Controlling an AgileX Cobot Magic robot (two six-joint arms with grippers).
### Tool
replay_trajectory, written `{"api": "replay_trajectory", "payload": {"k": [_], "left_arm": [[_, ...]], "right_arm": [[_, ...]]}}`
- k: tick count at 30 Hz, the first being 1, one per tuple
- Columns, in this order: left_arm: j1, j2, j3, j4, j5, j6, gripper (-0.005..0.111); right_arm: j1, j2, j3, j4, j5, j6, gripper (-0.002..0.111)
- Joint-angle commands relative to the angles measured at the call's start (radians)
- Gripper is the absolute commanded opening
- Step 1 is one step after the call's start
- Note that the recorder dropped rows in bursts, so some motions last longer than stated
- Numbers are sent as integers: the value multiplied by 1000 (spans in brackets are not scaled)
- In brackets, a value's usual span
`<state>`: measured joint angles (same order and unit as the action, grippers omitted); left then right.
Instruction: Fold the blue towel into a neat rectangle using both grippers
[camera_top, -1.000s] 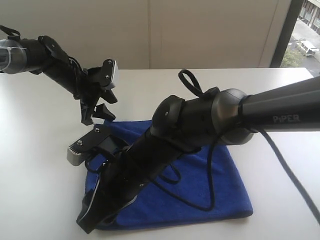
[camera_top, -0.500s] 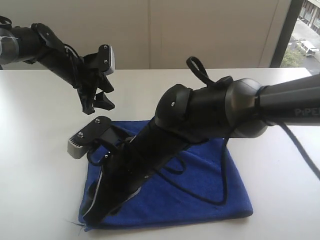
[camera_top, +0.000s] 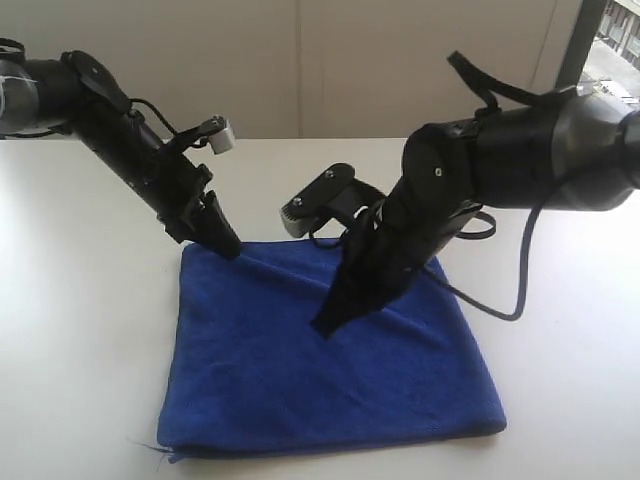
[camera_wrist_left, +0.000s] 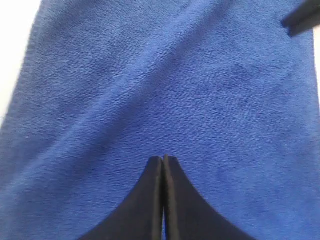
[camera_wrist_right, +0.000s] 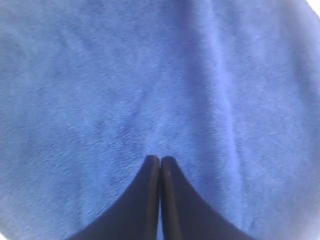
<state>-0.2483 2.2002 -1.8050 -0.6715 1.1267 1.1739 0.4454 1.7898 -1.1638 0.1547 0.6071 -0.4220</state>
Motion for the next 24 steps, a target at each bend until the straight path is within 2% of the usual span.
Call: {"api": "replay_trajectory", "payload": {"k": [1, 3, 7, 11, 13, 17, 20, 24], "left_arm": [[-74, -100, 114, -12, 94, -29, 0], [-122, -143, 197, 4, 84, -29, 0], [-218, -207, 375, 102, -121, -95, 0], [-273, -292, 572, 141, -338, -131, 0], [-277, -354, 662, 121, -466, -138, 0], [-277, -422, 803, 85, -634, -125, 0], [-277, -425, 864, 47, -688, -102, 0], [-277, -425, 908, -28, -689, -31, 0]], "right_arm": [[-100, -14, 9, -13, -78, 15, 0], [-143, -10, 7, 7, -139, 15, 0], [-215, 44, -48, 35, -106, -49, 0], [-265, 123, -135, 138, 4, -177, 0], [-291, 168, -185, 229, 48, -278, 0], [-328, 259, -274, 298, 66, -327, 0], [-337, 321, -333, 296, 80, -327, 0], [-339, 386, -391, 296, 80, -327, 0]]}}
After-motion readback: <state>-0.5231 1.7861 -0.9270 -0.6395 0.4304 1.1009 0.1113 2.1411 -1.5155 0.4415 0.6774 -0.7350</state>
